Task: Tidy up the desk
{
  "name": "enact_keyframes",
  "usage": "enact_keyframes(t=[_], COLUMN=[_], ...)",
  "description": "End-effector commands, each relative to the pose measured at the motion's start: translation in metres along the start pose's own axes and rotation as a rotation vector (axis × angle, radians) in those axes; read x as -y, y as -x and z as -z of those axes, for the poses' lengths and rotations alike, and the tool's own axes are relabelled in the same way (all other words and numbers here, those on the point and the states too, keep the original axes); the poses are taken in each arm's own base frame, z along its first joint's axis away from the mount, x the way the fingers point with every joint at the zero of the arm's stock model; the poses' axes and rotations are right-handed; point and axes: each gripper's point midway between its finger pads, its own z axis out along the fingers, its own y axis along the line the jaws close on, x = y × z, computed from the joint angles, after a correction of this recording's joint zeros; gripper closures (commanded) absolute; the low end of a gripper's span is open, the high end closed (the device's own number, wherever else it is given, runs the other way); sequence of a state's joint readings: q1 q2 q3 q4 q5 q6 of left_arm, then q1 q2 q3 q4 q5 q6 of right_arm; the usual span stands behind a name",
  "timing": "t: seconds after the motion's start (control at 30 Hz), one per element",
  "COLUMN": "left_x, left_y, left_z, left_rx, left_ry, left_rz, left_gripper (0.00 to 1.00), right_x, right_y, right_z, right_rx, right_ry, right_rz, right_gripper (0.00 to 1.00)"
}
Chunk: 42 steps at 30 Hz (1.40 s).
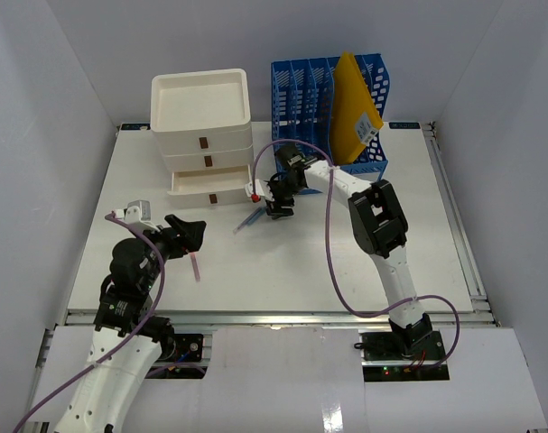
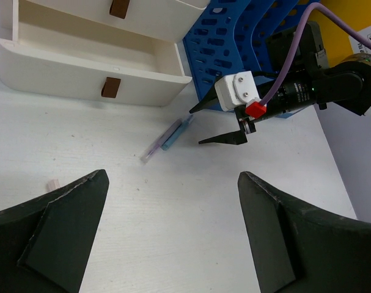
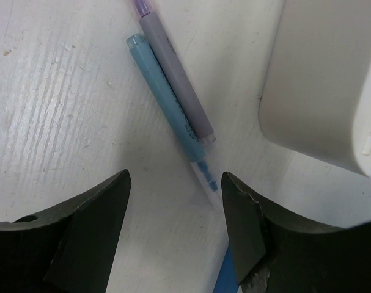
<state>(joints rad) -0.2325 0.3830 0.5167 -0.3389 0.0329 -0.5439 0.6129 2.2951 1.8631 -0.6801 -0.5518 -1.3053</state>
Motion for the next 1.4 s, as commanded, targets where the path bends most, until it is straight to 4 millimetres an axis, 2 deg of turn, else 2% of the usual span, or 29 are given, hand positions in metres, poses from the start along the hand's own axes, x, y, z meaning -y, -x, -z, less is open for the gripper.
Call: enact_keyframes(t=[0.0, 0.3, 0.43, 0.53, 0.6, 0.87, 0.97, 1.1, 1.17, 1.3, 1.37], left_x=[-0.004, -0.005, -0.004, -0.005, -0.005, -0.006, -0.008, -0.022, -0.029, -0.042, -0.050], left_y=[-0.001, -0.003, -0.003, -0.005, -0.007, -0.011, -0.014, -0.025, -0.031, -0.049, -0.058], left_z=[0.001, 0.001, 0.001, 0.000, 0.000, -0.003, -0.004, -0.009, -0.010, -0.013, -0.015], left_rx=[0.004, 0.000, -0.003, -0.013, -0.021, -0.040, -0.055, -0.093, -0.116, -0.177, -0.207], left_ry=[0.016, 0.020, 0.018, 0.023, 0.026, 0.035, 0.047, 0.130, 0.167, 0.246, 0.291], left_rz=[0.007, 0.010, 0.014, 0.022, 0.025, 0.035, 0.044, 0.088, 0.105, 0.163, 0.184], left_gripper=[0.02, 0.02, 0.02, 0.02, 0.02, 0.02, 0.02, 0.02, 0.02, 0.02, 0.03], right_x=[0.021, 0.011, -0.006, -0.027, -0.033, -0.082, -0.090, -0.105, -0.107, -0.103, -0.096], right_y=[0.007, -0.002, -0.006, -0.011, -0.008, -0.009, -0.010, -0.011, -0.008, 0.009, 0.031], right_z=[-0.004, -0.010, -0.010, -0.009, -0.003, 0.008, 0.010, 0.012, 0.014, 0.026, 0.036], right_rx=[0.024, 0.010, 0.001, -0.005, -0.002, 0.004, -0.002, -0.014, -0.013, 0.027, 0.074], right_ry=[-0.048, -0.008, 0.031, 0.067, 0.072, 0.176, 0.187, 0.198, 0.187, 0.133, 0.108], right_rz=[0.019, 0.011, 0.007, 0.016, 0.039, 0.047, 0.038, -0.033, -0.069, -0.101, -0.138], right_gripper=[0.35, 0.54, 0.60, 0.63, 0.64, 0.73, 0.78, 0.83, 0.86, 0.92, 0.92])
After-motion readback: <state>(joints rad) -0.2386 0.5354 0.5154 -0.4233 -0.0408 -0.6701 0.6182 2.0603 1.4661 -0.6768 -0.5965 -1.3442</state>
